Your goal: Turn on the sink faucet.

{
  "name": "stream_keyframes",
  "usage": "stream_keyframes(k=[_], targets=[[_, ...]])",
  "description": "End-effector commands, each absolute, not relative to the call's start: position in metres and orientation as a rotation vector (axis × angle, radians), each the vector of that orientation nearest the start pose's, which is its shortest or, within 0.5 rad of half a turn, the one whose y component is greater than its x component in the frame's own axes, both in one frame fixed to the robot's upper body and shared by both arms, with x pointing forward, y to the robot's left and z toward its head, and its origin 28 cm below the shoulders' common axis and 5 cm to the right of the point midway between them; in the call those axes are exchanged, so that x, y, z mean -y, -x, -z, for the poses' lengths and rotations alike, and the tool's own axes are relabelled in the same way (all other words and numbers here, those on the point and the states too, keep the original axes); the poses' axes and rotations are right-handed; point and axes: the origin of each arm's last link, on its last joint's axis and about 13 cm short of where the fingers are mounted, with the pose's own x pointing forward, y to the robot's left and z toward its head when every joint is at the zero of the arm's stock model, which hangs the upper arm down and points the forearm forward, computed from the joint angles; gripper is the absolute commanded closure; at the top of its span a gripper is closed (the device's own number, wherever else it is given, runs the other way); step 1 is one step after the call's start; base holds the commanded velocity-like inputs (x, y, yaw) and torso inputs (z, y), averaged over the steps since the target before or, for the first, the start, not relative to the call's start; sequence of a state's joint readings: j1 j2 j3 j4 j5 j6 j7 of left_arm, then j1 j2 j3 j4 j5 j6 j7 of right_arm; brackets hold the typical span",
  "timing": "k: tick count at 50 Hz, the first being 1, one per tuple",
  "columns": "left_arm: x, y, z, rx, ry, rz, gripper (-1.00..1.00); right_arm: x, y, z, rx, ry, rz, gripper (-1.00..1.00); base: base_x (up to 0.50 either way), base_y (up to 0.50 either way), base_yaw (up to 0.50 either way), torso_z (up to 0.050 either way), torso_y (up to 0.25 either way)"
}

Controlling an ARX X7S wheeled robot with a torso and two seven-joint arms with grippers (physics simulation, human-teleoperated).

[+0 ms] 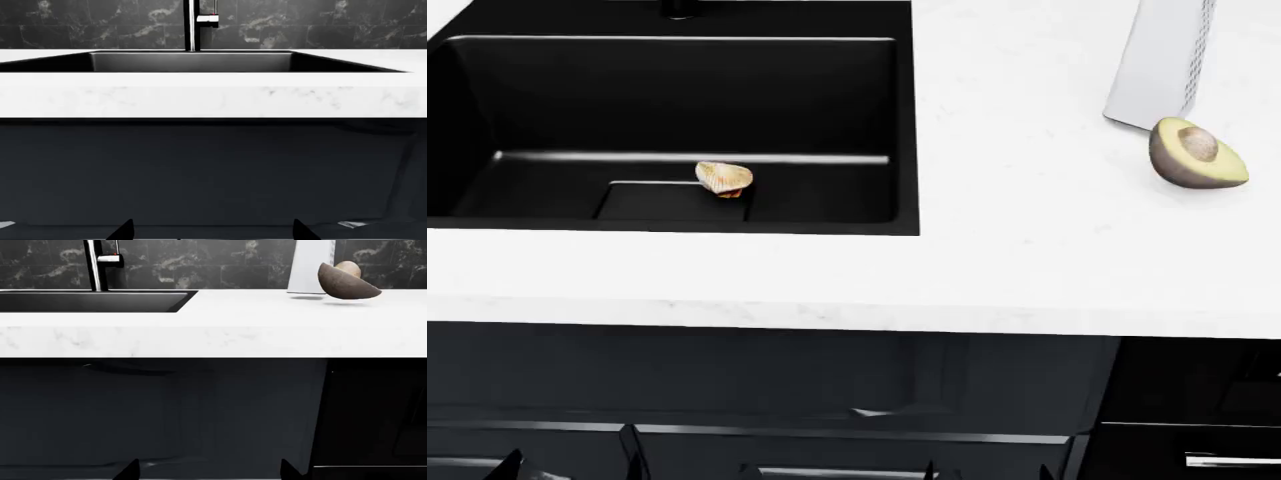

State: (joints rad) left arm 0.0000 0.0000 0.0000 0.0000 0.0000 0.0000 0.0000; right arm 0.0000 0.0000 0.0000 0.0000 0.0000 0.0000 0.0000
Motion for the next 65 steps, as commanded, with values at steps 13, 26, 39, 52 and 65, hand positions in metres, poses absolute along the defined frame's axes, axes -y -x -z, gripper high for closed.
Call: stream_keyframes(k=[13, 26, 39, 52, 65], targets=[[-0.2049, -0.2093, -0.014, -0.007, -0.013, 0.01, -1.0, 0.0966, -0.2097, -0.0142, 0.012, -0.013, -0.011, -1.0, 0.0, 0.0, 0.0, 0.0, 0.0], [-0.2071, -0.2076, -0.015, 0.004, -0.01, 0.005, -1.0, 0.0984, -0.2085, -0.0181, 0.046, -0.011, 0.015, -1.0, 0.0, 0.31, 0.0, 0.0, 0.0], [-0.2061, -0.2076, -0.0155, -0.001, 0.002, 0.029, -1.0, 0.0986, -0.2087, -0.0168, 0.034, 0.0, 0.018, -1.0, 0.0, 0.5, 0.0, 0.0, 0.0], [-0.2029, -0.208, -0.0131, -0.013, -0.045, 0.045, -1.0, 0.0984, -0.208, -0.0191, 0.046, 0.023, 0.038, -1.0, 0.01, 0.15, 0.0, 0.0, 0.0], [-0.2056, -0.21, -0.0159, 0.013, -0.037, 0.001, -1.0, 0.0983, -0.209, -0.0186, 0.042, 0.028, 0.037, -1.0, 0.0, 0.0, 0.0, 0.0, 0.0]])
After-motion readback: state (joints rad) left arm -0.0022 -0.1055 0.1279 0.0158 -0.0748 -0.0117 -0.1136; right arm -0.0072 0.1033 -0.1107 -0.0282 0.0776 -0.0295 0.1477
